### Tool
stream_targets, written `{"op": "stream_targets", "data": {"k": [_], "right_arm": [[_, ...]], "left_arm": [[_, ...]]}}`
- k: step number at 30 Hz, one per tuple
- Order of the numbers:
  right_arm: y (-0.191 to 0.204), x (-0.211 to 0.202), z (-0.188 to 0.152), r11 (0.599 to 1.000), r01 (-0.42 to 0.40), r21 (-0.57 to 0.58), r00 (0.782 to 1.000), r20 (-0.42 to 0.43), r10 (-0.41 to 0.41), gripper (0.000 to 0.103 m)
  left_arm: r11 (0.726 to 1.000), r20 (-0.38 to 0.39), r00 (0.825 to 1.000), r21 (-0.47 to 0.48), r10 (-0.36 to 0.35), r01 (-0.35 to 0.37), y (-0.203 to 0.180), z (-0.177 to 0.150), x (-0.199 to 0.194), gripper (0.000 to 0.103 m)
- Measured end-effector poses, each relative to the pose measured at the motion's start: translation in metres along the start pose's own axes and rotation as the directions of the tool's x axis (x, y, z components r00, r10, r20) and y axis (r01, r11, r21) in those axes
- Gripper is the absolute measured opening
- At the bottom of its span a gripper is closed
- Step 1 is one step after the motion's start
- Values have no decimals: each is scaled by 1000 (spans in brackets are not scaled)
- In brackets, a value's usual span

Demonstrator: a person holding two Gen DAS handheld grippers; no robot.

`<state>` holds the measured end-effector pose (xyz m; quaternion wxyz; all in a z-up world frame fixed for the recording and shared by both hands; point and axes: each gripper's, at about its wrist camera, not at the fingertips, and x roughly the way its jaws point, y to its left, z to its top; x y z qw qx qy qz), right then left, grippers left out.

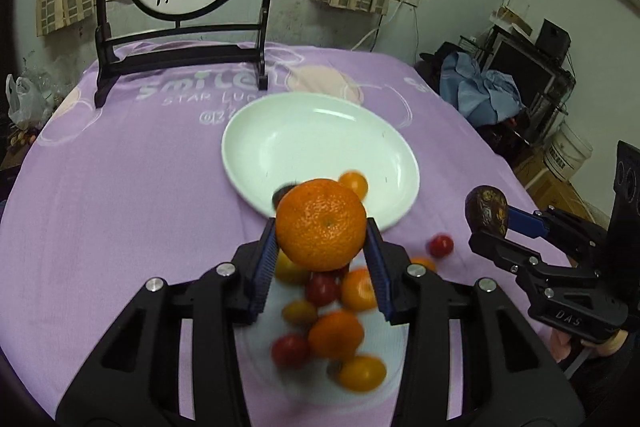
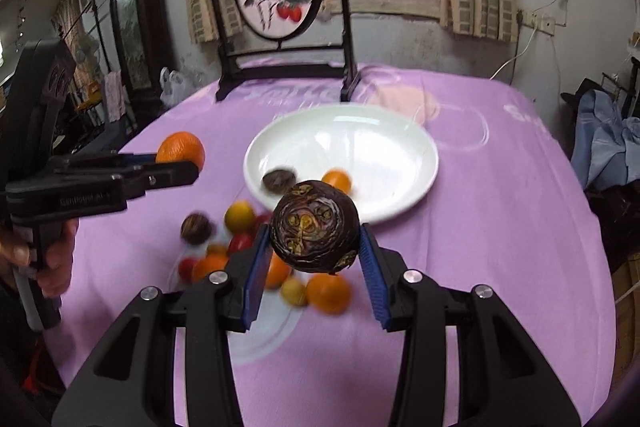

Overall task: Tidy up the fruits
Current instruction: 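Place both held fruits onto the white plate and open both tools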

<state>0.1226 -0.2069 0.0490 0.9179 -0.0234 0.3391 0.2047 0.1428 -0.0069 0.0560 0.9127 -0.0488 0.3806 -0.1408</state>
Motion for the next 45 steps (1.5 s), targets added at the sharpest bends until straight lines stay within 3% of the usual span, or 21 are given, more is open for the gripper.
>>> {"op": "stream_targets", "data": {"k": [8, 16, 18, 19, 20, 22, 28, 31, 37, 45], "right_arm": [[-33, 88, 29, 997, 51, 51, 988, -146, -43, 44], [-51, 131, 30, 991, 78, 104, 973, -224, -53, 45], [-55, 134, 30, 988, 77, 136, 973, -228, -45, 46], [-57, 134, 31, 985, 76, 152, 973, -226, -40, 48], [-60, 130, 31, 982, 74, 175, 976, -215, -35, 57], [-64, 118, 31, 976, 46, 214, 986, -164, -11, 64], [-66, 80, 16, 972, 20, 232, 991, -136, 12, 64], [-66, 58, 1, 976, 26, 218, 991, -133, 3, 64], [-65, 30, -37, 981, 103, 164, 983, -164, -76, 64], [-49, 16, -91, 986, 73, 151, 967, -251, -33, 64]], "left_arm": [[995, -97, 991, -45, 88, -93, 15, 40, 91, 43], [988, -154, 980, -62, 129, -140, 28, 40, 133, 44], [987, -168, 977, -75, 127, -141, 30, 40, 139, 47], [986, -165, 978, -87, 124, -139, 31, 41, 139, 60], [985, -146, 981, -99, 129, -144, 32, 42, 135, 73], [982, -99, 985, -112, 141, -152, 30, 44, 124, 81], [985, -65, 991, -119, 119, -127, 30, 37, 87, 81], [985, -46, 990, -100, 135, -139, 29, 24, 64, 88], [987, -5, 991, -82, 137, -137, 30, -20, 22, 88], [982, -45, 984, -66, 175, -178, 48, -79, 4, 89]]}}
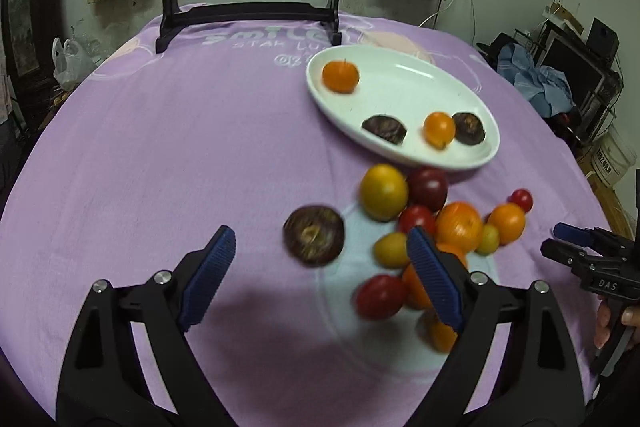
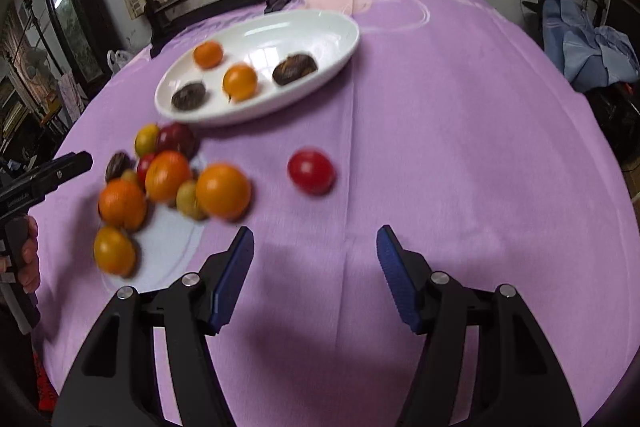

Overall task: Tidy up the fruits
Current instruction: 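Place both held fruits onto the white plate and open both tools, then grasp a red tomato with the left tool while the right tool grasps a yellow tomato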

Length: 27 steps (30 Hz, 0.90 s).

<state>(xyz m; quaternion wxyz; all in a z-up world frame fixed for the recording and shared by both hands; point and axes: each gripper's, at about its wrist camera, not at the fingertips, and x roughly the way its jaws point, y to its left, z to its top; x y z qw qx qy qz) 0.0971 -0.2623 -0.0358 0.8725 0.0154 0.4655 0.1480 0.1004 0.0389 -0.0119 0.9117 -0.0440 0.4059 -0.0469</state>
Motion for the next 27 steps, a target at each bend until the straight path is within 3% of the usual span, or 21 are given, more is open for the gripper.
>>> {"op": "stream_targets", "data": {"k": [6, 15, 23, 26, 27], "right_arm": [[32, 0, -9, 995, -10, -101, 1000, -18, 8, 64], [101, 6, -17, 965, -122, -231, 992, -59, 111, 64], [146, 24, -8, 939, -139, -315, 990, -64, 125, 64], [148, 28, -4, 939, -157, -306, 987, -76, 140, 39], [148, 27, -3, 941, -147, -304, 989, -68, 132, 39]], "left_arm": [[1000, 4, 1000, 12, 9, -9, 15, -12, 4, 89], [999, -2, 1000, -27, -20, 20, 28, -16, 12, 89], [998, -27, 999, -53, -45, 43, 34, -18, 19, 89], [997, -32, 998, -53, -53, 51, 34, -19, 20, 89], [997, -30, 998, -50, -54, 52, 33, -19, 20, 89]]}}
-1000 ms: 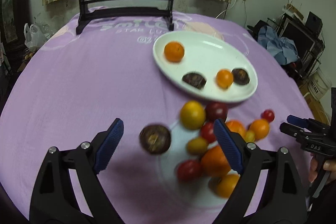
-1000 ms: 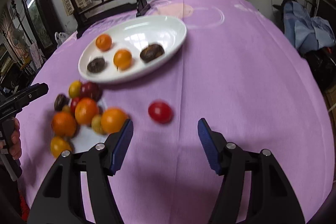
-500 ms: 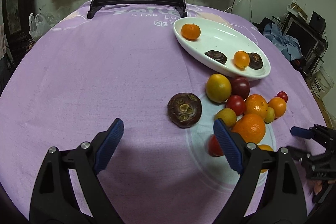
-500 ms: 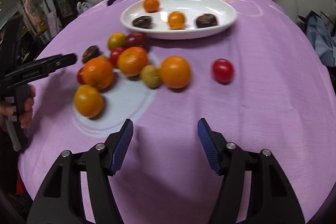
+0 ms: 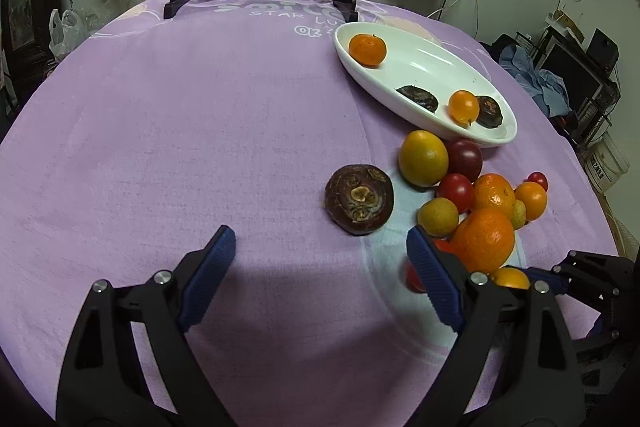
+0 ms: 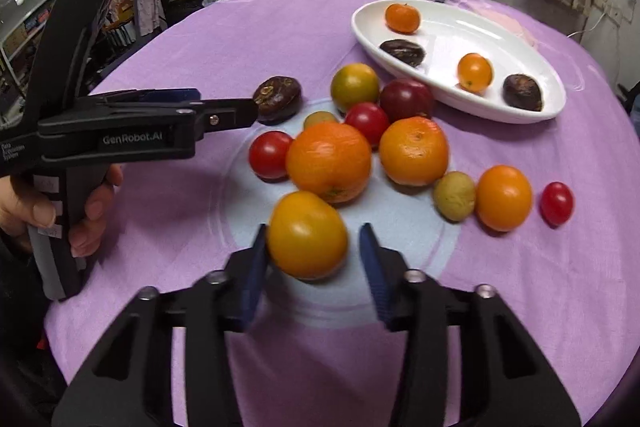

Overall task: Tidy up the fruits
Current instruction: 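Grasp a red tomato with the left tool while the right tool grasps a yellow tomato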

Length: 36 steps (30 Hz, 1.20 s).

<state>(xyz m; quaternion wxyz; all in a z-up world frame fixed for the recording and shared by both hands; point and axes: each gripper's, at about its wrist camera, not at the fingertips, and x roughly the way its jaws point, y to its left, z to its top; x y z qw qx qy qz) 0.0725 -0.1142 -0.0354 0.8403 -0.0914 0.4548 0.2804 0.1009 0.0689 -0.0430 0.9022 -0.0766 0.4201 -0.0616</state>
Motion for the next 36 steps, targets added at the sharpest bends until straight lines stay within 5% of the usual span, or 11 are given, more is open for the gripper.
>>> {"op": "stream_targets", "data": {"k": [15, 33, 36], "right_arm": [[-65, -38, -39, 983, 20, 184, 999, 46, -29, 38], [-72, -51, -49, 977, -52, 206, 995, 97, 33, 38], [-75, -50, -50, 976, -54, 212, 995, 92, 35, 38]], "left_arm": [[985, -28, 999, 172, -21, 25, -42, -15, -10, 91], [970, -61, 998, 241, -8, 22, -66, -18, -3, 90], [967, -80, 997, 250, -17, 37, -66, -20, 1, 76]]}}
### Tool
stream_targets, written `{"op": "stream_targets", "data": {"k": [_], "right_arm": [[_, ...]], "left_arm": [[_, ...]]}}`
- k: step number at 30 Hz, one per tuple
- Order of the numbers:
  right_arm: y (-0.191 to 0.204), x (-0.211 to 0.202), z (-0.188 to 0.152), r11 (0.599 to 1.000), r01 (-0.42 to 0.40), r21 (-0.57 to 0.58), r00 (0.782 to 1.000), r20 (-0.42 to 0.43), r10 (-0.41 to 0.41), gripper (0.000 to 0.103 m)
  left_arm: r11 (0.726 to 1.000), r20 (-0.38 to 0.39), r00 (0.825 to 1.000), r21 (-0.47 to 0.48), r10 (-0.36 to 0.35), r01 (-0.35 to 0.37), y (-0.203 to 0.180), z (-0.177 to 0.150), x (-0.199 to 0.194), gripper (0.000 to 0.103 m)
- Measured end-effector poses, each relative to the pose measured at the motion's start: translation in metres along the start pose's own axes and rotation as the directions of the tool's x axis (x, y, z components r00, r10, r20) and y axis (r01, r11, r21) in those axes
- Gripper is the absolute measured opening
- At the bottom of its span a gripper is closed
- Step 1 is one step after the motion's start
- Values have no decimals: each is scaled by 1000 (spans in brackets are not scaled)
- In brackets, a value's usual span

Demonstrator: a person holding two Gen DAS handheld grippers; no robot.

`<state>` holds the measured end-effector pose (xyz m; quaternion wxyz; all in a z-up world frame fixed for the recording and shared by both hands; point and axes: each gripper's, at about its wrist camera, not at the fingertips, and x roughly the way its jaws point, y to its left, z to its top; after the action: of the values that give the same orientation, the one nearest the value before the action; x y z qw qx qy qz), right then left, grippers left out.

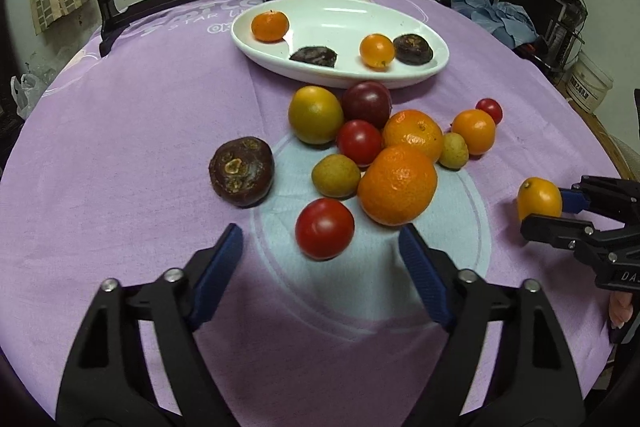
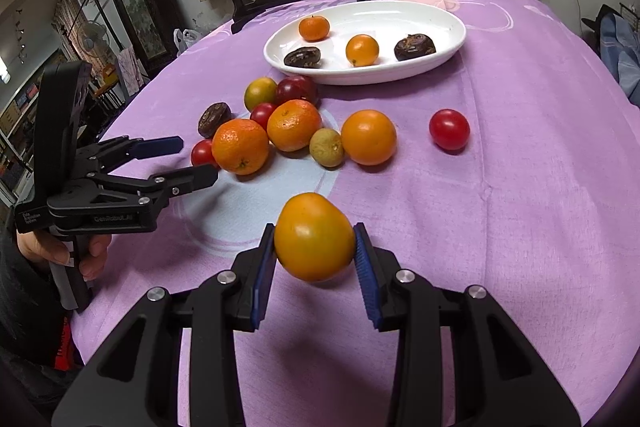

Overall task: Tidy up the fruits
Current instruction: 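Grasp a red tomato with the left tool while the right tool grasps a yellow tomato, then set both tomatoes on the white plate and open both tools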

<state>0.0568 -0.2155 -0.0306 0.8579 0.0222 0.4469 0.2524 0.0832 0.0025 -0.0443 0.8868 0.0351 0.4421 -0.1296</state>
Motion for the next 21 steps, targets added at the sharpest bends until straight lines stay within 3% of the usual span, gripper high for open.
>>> {"op": "stream_targets", "data": {"k": [4, 6, 7, 9, 11, 16, 21], "right_arm": [[2, -1, -1, 1000, -3, -5, 1000, 6, 3, 38], [1, -1, -1, 1000, -5, -5, 1000, 6, 5, 38], [1, -1, -1, 1000, -7, 3, 1000, 2, 7, 38], [-1, 0, -1, 1000, -10, 18, 1000, -7, 10, 38], [-1, -1, -2, 1000, -2, 18, 1000, -6, 2, 38], [0, -6, -3, 1000, 5, 18, 1000, -3, -5, 38], [-2, -20, 4, 1000, 18, 18, 999, 41, -19, 38]], "left_arm": [[1000, -21, 1000, 0, 2, -2, 1, 3, 6, 70], [1000, -26, 1000, 15, -6, 7, -2, 4, 8, 62], [1000, -32, 999, 22, -17, 17, -3, 5, 10, 52], [999, -32, 999, 36, 11, -10, -6, 7, 13, 45], [1000, -35, 999, 17, 17, -16, -5, 10, 14, 30], [1000, -37, 999, -12, -9, 8, -2, 8, 7, 30], [999, 18, 1000, -27, -22, 22, 1, 10, -24, 30]]}}
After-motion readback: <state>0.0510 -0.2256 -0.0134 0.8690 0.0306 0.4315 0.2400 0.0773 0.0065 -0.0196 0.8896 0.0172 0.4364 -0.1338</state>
